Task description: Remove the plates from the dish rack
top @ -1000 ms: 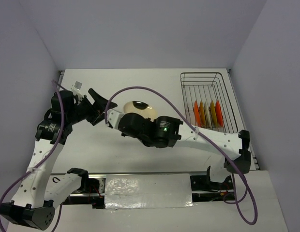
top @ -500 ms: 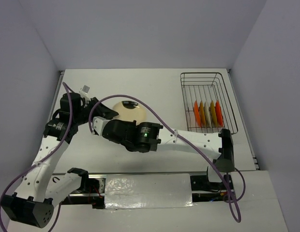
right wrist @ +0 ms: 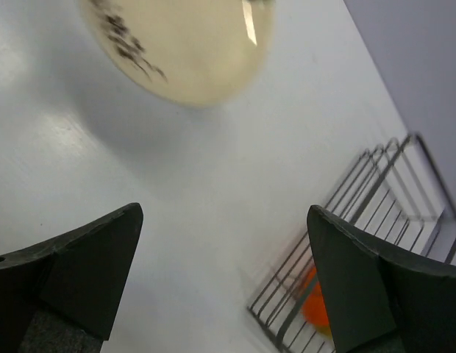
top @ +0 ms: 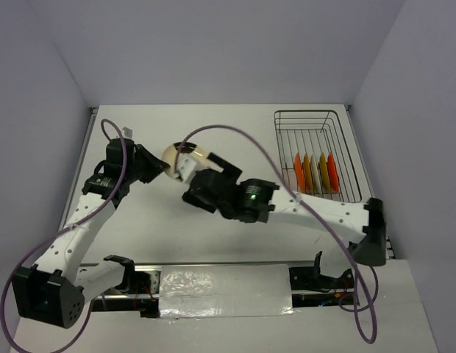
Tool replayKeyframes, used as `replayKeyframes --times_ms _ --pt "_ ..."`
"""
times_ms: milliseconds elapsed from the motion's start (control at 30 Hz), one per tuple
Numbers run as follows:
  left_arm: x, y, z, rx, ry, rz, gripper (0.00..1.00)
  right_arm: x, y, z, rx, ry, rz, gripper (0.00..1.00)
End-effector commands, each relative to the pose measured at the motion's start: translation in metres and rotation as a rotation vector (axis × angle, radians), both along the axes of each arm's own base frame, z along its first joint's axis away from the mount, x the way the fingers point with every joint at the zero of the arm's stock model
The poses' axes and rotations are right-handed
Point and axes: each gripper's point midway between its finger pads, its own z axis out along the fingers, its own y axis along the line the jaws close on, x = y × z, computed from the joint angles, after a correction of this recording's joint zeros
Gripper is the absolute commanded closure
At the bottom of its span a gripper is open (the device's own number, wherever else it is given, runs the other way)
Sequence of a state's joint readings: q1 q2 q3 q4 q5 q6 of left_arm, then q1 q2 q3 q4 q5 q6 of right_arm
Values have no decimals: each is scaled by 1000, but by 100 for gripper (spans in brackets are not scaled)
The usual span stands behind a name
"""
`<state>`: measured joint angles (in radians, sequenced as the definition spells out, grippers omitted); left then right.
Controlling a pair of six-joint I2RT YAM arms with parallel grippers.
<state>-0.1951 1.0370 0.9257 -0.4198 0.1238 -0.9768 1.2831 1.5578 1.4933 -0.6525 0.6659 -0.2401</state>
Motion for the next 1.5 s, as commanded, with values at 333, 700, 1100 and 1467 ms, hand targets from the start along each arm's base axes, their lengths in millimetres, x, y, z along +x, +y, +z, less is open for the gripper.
replayKeyframes --times_ms 333,700,1100,1467 --pt "138 47 -100 49 -147 224 100 1 -183 54 698 153 -536 0" --pt "119 92 -163 124 127 410 13 73 -292 -15 637 267 -959 25" --pt "31 89 -7 264 3 228 0 117 -339 -48 643 326 -1070 49" --pt "-20 60 -7 314 -89 -70 1 126 -349 -79 597 391 -1082 57"
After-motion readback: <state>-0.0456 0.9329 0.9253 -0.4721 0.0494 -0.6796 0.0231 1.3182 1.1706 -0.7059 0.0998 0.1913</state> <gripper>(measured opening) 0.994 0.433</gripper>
